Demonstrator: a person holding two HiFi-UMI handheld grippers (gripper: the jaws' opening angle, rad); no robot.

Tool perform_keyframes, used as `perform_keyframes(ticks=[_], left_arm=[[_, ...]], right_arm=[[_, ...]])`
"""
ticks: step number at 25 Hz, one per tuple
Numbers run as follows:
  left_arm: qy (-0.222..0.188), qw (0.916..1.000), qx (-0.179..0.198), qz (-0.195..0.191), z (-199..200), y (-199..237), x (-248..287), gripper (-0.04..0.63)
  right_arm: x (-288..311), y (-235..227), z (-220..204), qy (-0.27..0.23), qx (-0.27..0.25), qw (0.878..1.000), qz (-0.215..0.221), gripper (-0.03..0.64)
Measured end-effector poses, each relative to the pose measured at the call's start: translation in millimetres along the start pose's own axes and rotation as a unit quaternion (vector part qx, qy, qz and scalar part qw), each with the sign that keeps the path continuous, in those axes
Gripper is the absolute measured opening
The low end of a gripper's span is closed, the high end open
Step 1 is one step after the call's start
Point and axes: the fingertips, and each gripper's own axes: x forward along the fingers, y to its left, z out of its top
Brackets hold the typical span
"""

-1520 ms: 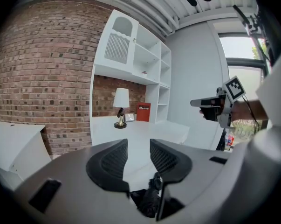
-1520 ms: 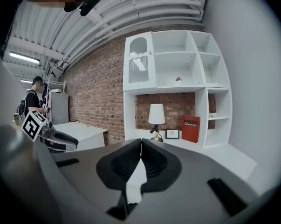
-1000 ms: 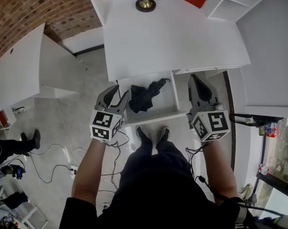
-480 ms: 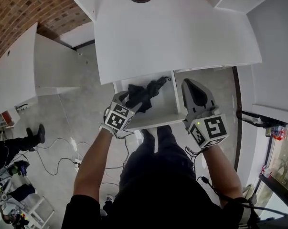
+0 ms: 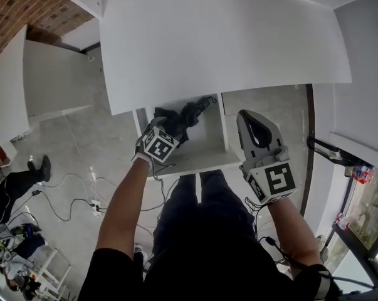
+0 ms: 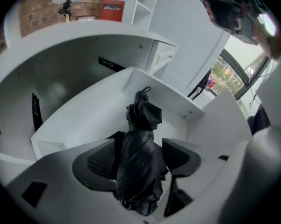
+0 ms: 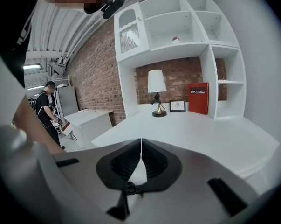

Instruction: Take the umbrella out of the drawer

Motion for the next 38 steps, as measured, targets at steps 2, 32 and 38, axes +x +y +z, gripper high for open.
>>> perform_keyframes(ticks=[2,32,38], left_arm=[[0.012,0.9999,0.003,-0.005,-2.7,1.1,18.1,0.301],[0.014,0.9991,0.036,0.020,-10.1,-12.6,-43.8,0.242],[-0.033,0.9975,0.050,0.038,10.8,-18.1,-100.2,0.242]], right_arm=[[3.1,-3.9,-5.3,-0.003,0.004,1.000,0.001,0.000],[-18.8,22.8,-3.8,0.003,0.021,1.000,-0.015,0.000],[-35.1,35.8,16.4,-0.019,0.012,0.999,-0.031,0.000]])
